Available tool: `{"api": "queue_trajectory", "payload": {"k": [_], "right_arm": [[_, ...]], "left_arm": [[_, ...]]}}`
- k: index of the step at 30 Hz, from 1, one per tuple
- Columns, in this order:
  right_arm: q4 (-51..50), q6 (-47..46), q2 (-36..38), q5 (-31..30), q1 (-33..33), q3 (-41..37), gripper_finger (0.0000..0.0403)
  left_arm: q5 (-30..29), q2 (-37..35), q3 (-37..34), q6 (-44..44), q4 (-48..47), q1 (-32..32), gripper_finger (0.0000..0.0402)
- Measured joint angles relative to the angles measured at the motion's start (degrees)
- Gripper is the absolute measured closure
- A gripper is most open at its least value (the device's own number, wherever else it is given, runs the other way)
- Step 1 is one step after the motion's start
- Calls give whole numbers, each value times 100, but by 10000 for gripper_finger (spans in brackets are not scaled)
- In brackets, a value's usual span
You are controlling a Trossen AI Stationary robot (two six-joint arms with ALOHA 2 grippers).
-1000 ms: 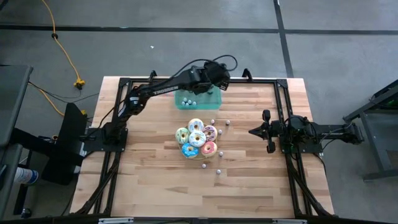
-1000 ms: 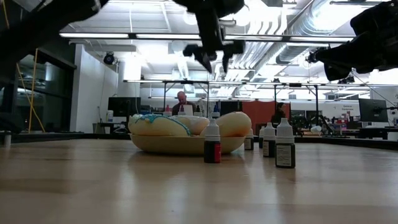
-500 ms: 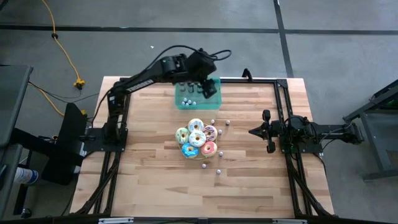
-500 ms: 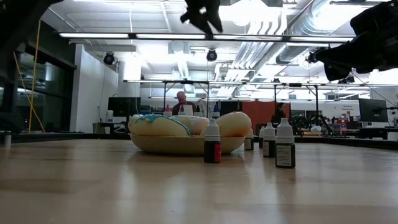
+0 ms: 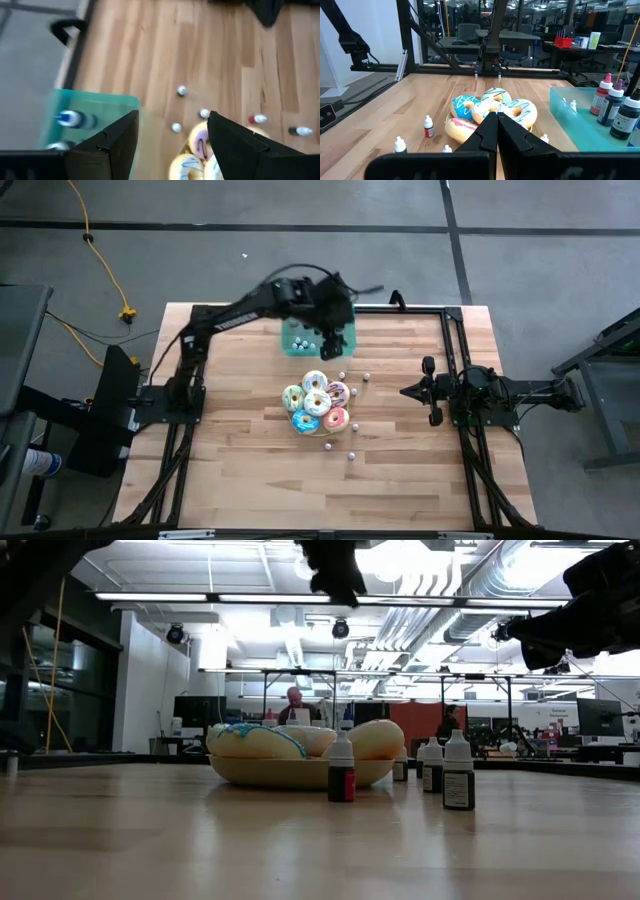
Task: Pick & Place food coloring
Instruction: Put the top small black food coloring bottle into the green container
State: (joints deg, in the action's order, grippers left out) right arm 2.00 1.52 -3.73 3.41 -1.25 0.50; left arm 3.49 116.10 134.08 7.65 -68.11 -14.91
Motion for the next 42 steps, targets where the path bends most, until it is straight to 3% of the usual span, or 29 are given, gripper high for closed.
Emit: {"api": "queue_trajectory", "payload": {"k": [9, 18, 24, 42], "right_arm": [[11, -1, 0, 1, 0, -1, 402], [24, 0, 0, 3, 1, -1, 402], [27, -1, 0, 3, 0, -1, 402], [39, -1, 0, 3, 1, 0, 402]], "left_arm": [[0, 674, -7, 285, -290, 180, 176], [229, 1259, -4, 1736, -635, 191, 177], [466, 1576, 2, 1924, -643, 180, 177], [301, 2291, -2, 2062, -371, 178, 177]]}}
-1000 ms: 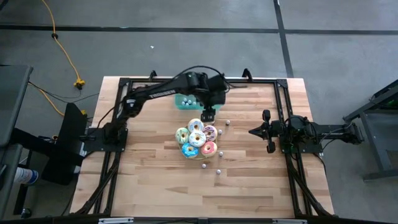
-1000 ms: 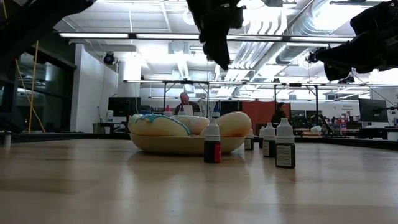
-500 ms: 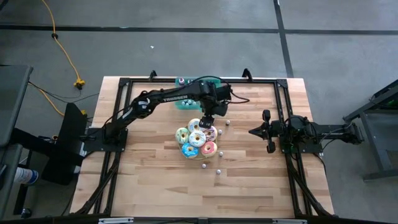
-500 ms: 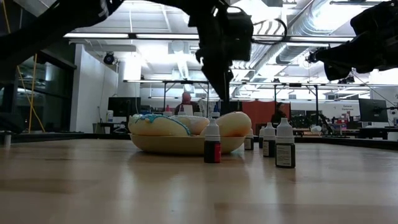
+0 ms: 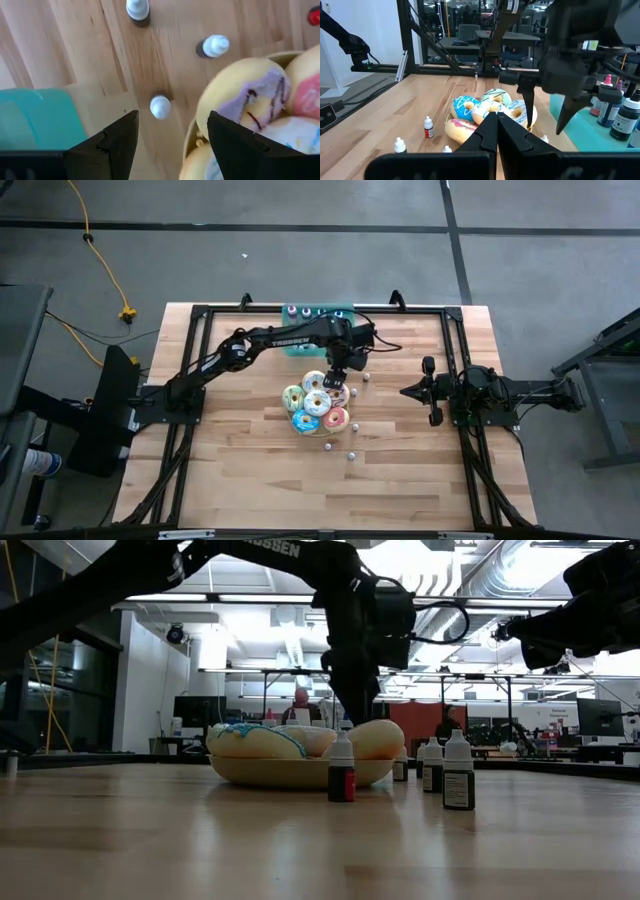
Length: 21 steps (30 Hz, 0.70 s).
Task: Pick & Place food coloring
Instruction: Put the top small black food coloring bottle into the green container
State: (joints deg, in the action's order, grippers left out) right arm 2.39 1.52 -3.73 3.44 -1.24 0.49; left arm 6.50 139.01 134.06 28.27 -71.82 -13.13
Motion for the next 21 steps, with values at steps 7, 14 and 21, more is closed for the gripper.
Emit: {"api": "queue_trajectory", "payload": {"k": [7, 14, 21], "right_arm": [[0, 0, 0, -2, 0, 0, 402], [-2, 0, -2, -2, -1, 0, 402], [-1, 0, -1, -2, -1, 1, 402]], "left_arm": [[-352, 108, -4, -2, 152, -7, 177], [-319, 187, -7, -4, 146, -37, 177], [-242, 294, -9, -4, 171, -35, 177]]}}
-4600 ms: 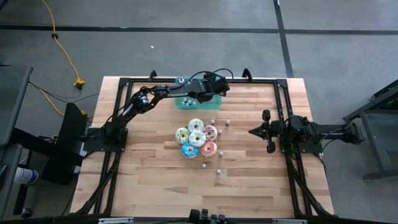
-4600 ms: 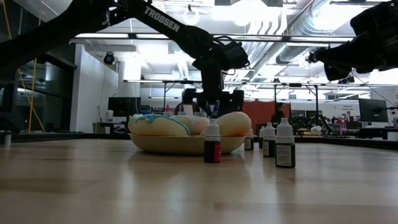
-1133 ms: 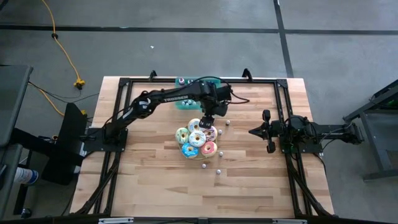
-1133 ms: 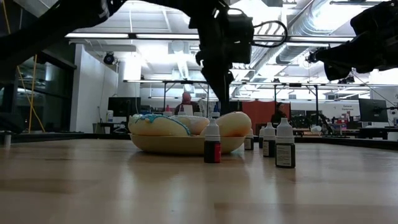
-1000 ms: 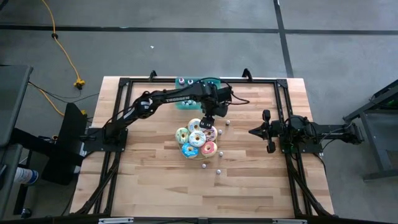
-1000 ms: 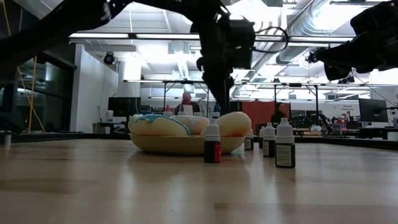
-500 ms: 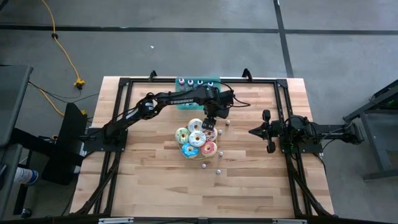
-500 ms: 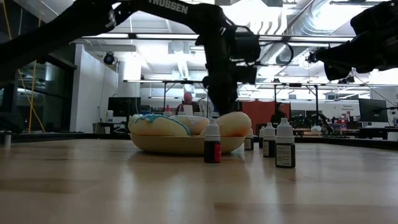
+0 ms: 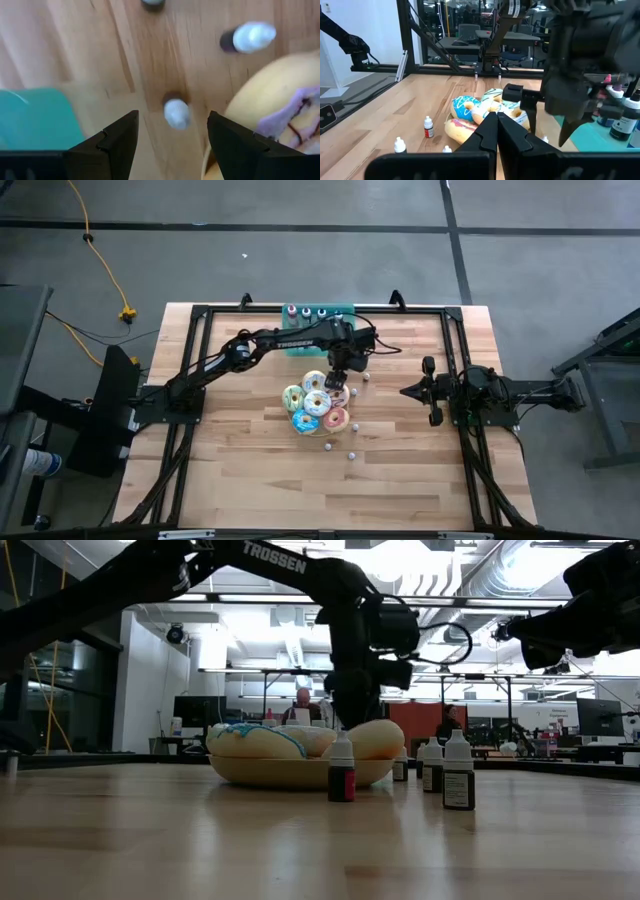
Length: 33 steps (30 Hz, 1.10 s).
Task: Pick & Place food coloring
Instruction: Put the top small black food coloring bottle into the green container
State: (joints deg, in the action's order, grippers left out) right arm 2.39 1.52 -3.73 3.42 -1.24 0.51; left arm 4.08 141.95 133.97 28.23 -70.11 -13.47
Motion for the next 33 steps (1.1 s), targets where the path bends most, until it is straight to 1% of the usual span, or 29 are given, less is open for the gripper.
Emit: {"api": "queue_trajectory", "payload": {"k": [6, 10, 22, 25, 33], "right_arm": [[1, 0, -1, 0, -1, 0, 402], [-2, 0, -2, 0, 1, 0, 402], [1, 0, 1, 0, 1, -2, 402], [-2, 1, 0, 0, -1, -2, 402], [-1, 0, -1, 0, 0, -1, 402]], "left_arm": [[5, -22, 7, 0, 50, -2, 177], [140, -22, 7, 0, 57, -2, 177], [142, -22, 7, 0, 105, 0, 177], [144, -22, 7, 0, 88, 0, 191], [146, -22, 7, 0, 79, 0, 255]]}}
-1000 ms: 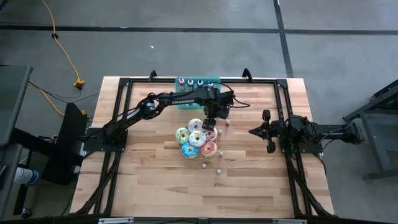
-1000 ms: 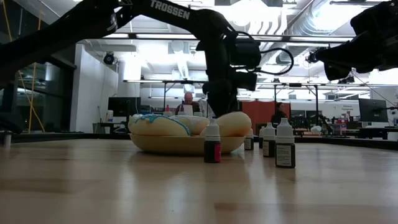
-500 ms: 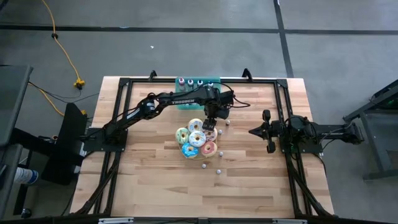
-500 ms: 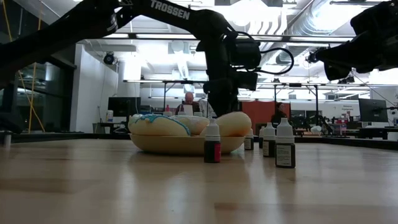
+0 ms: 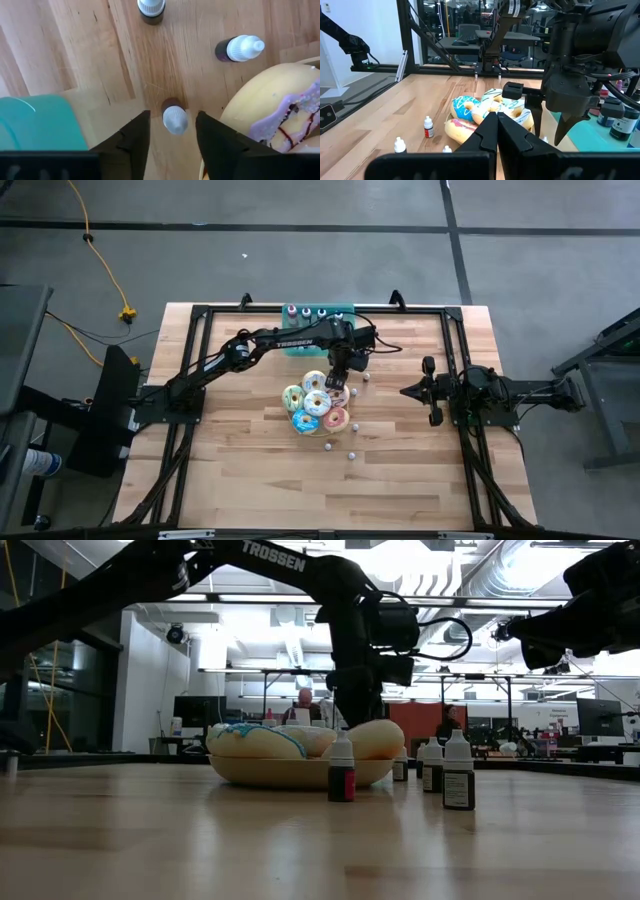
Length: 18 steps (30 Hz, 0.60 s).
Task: Pick & Place food coloring
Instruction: Put the top small black food coloring bottle into the green container
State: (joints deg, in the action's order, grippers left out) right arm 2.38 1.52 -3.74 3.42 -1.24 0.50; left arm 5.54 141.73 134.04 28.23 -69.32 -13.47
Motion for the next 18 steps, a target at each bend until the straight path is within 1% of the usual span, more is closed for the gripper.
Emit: {"api": "queue_trajectory", "payload": {"k": [6, 18], "right_arm": [[-1, 0, -1, 0, 0, 0, 402], [-1, 0, 0, -1, -1, 2, 402]], "left_arm": [[-5, 84, -1, -20, -85, 7, 279], [-52, 81, 2, -20, -63, 0, 283]]}}
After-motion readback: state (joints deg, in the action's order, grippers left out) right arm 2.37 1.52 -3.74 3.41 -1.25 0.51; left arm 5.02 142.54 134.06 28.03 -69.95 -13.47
